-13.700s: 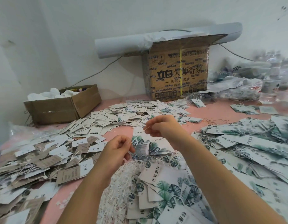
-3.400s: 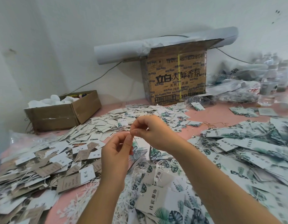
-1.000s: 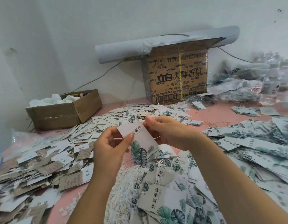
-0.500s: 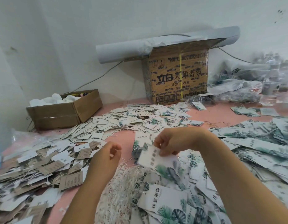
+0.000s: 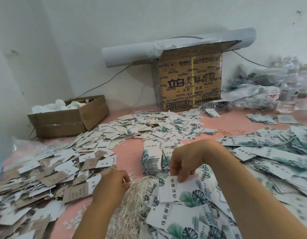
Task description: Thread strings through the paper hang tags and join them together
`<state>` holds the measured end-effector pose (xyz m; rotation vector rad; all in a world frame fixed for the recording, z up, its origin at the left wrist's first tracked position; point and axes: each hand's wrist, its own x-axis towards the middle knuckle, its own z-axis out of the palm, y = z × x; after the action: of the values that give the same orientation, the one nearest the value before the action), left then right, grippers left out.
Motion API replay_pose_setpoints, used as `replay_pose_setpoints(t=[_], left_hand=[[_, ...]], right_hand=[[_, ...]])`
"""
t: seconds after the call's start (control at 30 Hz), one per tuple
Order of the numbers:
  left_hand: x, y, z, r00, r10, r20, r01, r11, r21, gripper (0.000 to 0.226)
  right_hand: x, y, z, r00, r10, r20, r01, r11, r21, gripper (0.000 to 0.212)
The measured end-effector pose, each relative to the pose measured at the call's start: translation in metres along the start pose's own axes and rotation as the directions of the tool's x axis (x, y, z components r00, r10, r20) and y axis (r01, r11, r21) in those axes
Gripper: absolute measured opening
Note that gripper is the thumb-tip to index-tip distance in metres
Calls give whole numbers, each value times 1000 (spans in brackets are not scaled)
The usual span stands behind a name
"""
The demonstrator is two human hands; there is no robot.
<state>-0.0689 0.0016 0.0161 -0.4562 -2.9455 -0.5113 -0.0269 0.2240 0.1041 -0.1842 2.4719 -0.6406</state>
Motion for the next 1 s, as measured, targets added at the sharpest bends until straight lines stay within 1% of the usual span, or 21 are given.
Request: replay_pose_setpoints(t=[0.07, 0.13, 0.23, 0.37, 0.53, 0.7, 0.8, 1.0], left_hand=[[-1, 0, 2, 1000, -3, -21, 2, 1000, -14, 3], [0, 0, 4, 999, -5, -35, 5, 1000, -8, 7], [2, -1, 6, 1000, -2, -26, 3, 999, 48, 4], [3, -3, 11, 1000, 18, -13, -16, 992, 126, 10], [3, -2, 16, 998, 29, -53, -21, 989, 144, 13], [2, 0, 14, 993, 25, -115, -12, 993, 116, 13], [2, 2, 12, 989, 19, -150, -7, 997, 83, 16], [7, 3, 9, 983, -12, -185, -3, 997, -83, 14]], right_hand=[[1, 1, 0, 1000, 7, -6, -7, 1000, 8, 31], [2, 2, 0, 1000, 16, -10, -16, 1000, 14, 31], [3, 3, 0, 1000, 18, -20, -18, 1000, -1, 30], [5, 3, -1, 999, 1, -35, -2, 1000, -31, 29], [8, 5, -2, 996, -23, -87, 20, 999, -43, 26], [8, 6, -3, 992, -46, -120, 42, 999, -35, 20], [9, 6, -2, 982, -65, -175, 64, 998, -11, 17], [13, 5, -2, 944, -131, -304, 144, 989, 21, 9]])
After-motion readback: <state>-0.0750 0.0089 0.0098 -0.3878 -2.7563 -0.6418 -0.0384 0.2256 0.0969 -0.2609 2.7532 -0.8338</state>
